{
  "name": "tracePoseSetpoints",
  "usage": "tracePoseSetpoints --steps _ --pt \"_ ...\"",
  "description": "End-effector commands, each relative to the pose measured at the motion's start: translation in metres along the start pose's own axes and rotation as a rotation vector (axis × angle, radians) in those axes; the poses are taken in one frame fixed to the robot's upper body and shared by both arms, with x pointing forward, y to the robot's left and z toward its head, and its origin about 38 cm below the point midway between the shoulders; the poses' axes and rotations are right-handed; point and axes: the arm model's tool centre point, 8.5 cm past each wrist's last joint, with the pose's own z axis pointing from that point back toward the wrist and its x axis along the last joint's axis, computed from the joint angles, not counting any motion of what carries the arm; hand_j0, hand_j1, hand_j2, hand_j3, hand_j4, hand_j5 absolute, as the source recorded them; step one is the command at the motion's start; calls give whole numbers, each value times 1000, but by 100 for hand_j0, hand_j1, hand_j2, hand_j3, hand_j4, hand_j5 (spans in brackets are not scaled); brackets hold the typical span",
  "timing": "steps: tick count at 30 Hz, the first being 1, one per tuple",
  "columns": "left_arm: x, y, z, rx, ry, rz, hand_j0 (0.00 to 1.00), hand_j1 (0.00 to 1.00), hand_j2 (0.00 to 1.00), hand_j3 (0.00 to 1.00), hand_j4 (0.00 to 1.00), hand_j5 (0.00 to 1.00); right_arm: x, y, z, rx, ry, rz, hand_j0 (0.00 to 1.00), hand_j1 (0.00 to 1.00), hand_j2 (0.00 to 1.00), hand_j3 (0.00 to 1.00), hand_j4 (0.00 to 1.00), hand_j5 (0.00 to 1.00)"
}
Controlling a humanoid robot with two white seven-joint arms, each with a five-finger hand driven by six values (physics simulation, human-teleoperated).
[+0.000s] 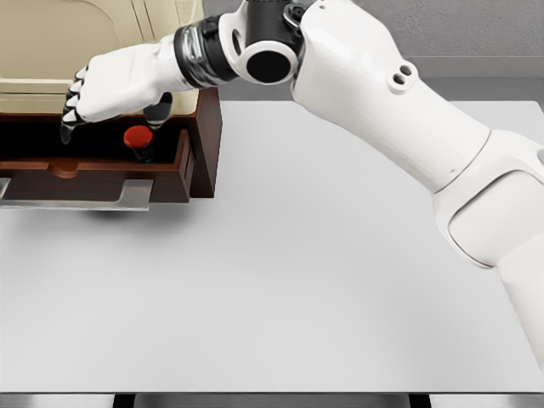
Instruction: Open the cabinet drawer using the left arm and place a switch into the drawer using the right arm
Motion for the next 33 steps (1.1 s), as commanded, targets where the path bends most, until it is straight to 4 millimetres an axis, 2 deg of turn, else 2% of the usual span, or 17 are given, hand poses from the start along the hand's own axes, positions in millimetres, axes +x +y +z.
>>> tracePoseSetpoints --steps 1,4,5,6,7,8,9,11,12,14,16,22,24,28,33 --pt "0 0 -1 1 -3 7 100 100 100 100 100 100 18 -16 7 -41 -39 57 100 100 100 100 100 100" --pt "6 1 -4 -3 -21 -6 100 100 100 100 100 100 13 -10 75 -116 30 88 100 100 100 100 100 100" --pt "8 2 -6 -5 -36 -13 100 100 100 100 100 100 7 0 107 -123 81 88 100 100 100 100 100 100" --pt "9 2 -6 -5 -47 -21 100 100 100 100 100 100 4 3 145 -146 141 95 100 100 100 100 100 100" --pt "10 2 -7 -4 -52 -24 100 100 100 100 100 100 -1 19 186 -168 203 56 100 100 100 100 100 100" --pt "11 2 -7 -5 -54 -28 100 100 100 100 100 100 -6 33 235 -202 283 3 100 100 100 100 100 100" --pt "12 3 -12 -10 -67 -33 100 100 100 100 100 100 -7 55 264 -218 332 -63 100 100 100 100 100 100" --pt "15 3 -24 -28 -94 -37 100 100 100 100 100 100 2 139 302 -121 429 -233 100 100 100 100 100 100" --pt "18 4 -34 -42 -114 -42 100 100 100 100 100 100 9 176 322 -119 488 -318 100 100 100 100 100 100" --pt "21 4 -46 -62 -142 -47 100 100 100 100 100 100 15 205 332 -109 534 -381 100 100 100 100 100 100" --pt "25 3 -58 -81 -168 -50 100 100 100 100 100 100 17 213 331 -98 534 -396 100 100 100 100 100 100" --pt "40 -1 -97 -141 -261 -65 100 100 100 100 100 100 19 217 339 -72 548 -398 100 100 100 100 100 100" --pt "50 -6 -124 -187 -319 -67 100 100 100 100 100 100 20 217 340 -71 549 -398 100 100 100 100 100 100" --pt "56 -15 -142 -226 -359 -61 100 100 100 100 100 100 20 216 338 -69 546 -397 100 100 100 100 100 100" --pt "57 -17 -146 -234 -366 -59 100 100 100 100 100 100 20 218 336 -65 540 -399 100 100 100 100 100 100"
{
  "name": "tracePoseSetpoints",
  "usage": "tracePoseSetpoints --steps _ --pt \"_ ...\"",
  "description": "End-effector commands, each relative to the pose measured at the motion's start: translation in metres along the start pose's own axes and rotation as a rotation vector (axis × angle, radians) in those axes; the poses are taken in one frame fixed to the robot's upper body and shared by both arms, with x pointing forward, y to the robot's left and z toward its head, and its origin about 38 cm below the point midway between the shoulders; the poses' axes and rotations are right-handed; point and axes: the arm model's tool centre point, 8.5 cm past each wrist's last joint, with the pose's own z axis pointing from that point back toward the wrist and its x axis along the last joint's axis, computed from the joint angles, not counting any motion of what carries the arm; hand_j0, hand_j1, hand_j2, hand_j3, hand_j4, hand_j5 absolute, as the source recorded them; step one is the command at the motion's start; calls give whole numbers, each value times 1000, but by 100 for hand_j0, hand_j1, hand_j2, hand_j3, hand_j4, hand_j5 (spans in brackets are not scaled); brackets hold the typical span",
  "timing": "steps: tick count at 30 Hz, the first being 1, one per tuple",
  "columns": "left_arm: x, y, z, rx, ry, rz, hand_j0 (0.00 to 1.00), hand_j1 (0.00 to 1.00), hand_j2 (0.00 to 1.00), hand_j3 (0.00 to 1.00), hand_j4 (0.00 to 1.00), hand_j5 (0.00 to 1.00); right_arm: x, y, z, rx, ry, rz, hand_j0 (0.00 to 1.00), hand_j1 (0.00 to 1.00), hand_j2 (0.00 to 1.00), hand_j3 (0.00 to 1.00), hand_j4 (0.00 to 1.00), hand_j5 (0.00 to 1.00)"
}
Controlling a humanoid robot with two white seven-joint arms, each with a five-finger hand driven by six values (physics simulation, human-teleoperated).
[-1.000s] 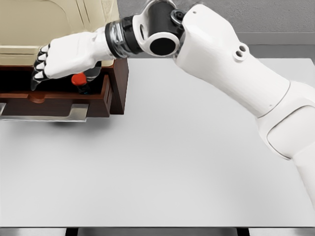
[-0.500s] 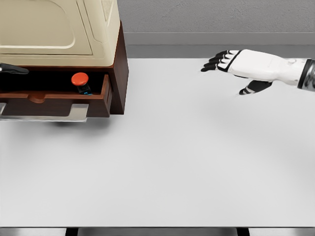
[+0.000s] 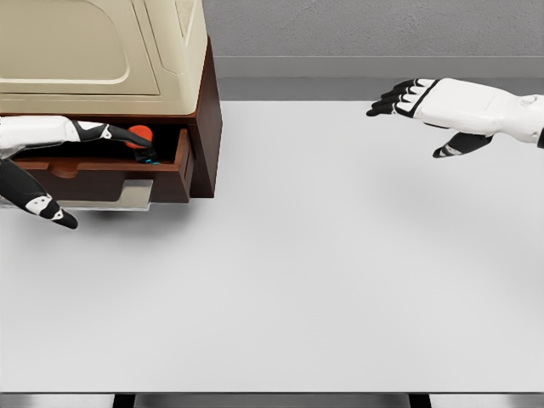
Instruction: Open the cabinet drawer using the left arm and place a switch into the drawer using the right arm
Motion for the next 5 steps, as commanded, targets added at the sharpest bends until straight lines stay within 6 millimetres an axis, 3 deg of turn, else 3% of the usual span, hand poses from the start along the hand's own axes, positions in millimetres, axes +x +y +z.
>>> tracePoseSetpoints --steps 1,5 --pt "1 1 -4 -1 -11 4 100 100 100 100 100 100 0 0 0 -2 -1 -5 100 100 100 100 100 100" --pt "1 0 -4 -3 -13 5 100 100 100 100 100 100 1 1 0 1 -3 -7 100 100 100 100 100 100"
